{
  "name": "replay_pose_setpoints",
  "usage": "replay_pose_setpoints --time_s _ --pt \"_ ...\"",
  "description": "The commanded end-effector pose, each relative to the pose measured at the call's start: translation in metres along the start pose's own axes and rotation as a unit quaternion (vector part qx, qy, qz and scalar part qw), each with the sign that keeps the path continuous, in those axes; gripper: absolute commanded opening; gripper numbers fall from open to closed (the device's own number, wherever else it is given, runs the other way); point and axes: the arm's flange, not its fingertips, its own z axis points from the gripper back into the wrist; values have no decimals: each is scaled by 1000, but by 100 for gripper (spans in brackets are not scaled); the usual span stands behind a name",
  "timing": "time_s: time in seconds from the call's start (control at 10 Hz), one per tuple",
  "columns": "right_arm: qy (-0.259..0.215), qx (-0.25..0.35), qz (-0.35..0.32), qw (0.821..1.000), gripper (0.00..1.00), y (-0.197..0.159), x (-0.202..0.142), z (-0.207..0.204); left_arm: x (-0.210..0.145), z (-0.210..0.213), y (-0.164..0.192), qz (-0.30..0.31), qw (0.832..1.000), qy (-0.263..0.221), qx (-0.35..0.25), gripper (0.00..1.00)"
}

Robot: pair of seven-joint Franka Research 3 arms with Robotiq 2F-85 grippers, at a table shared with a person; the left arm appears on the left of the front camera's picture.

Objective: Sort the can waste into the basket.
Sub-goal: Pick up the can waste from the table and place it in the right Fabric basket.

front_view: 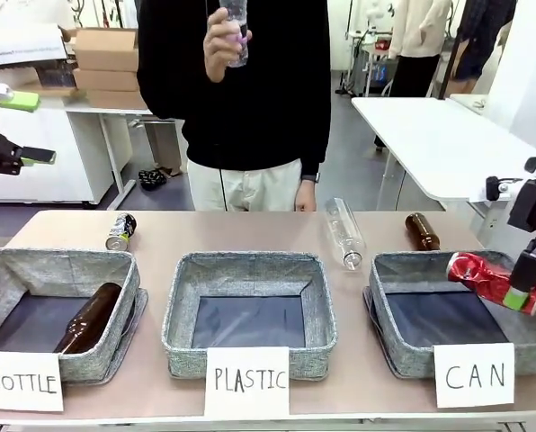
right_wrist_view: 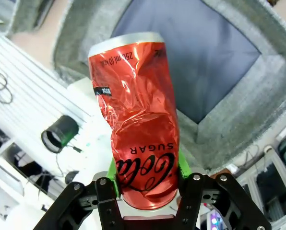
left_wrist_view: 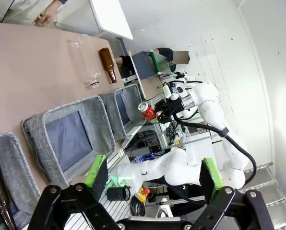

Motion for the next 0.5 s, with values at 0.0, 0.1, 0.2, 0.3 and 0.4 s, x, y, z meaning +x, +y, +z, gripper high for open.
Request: replay_pose_setpoints --time_s 0.0,0.1,0.2,0.3,0.4 --pt "-12 -3 -2 1000 1 -7 6 3 1 -1 -1 -11 1000 -3 -10 100" --pt "-20 7 -8 1000 1 -13 6 5 1 -1 -1 -11 1000 -3 -10 100" --pt "-27 17 -5 999 1 -17 8 8 1 -1 -1 -11 1000 -3 -10 100" --pt "-42 22 -23 999 100 -21 9 10 1 -1 -1 -11 1000 -3 -10 100" --pt "-64 29 -18 997 100 -21 10 12 1 -1 -1 -11 1000 -3 -10 100"
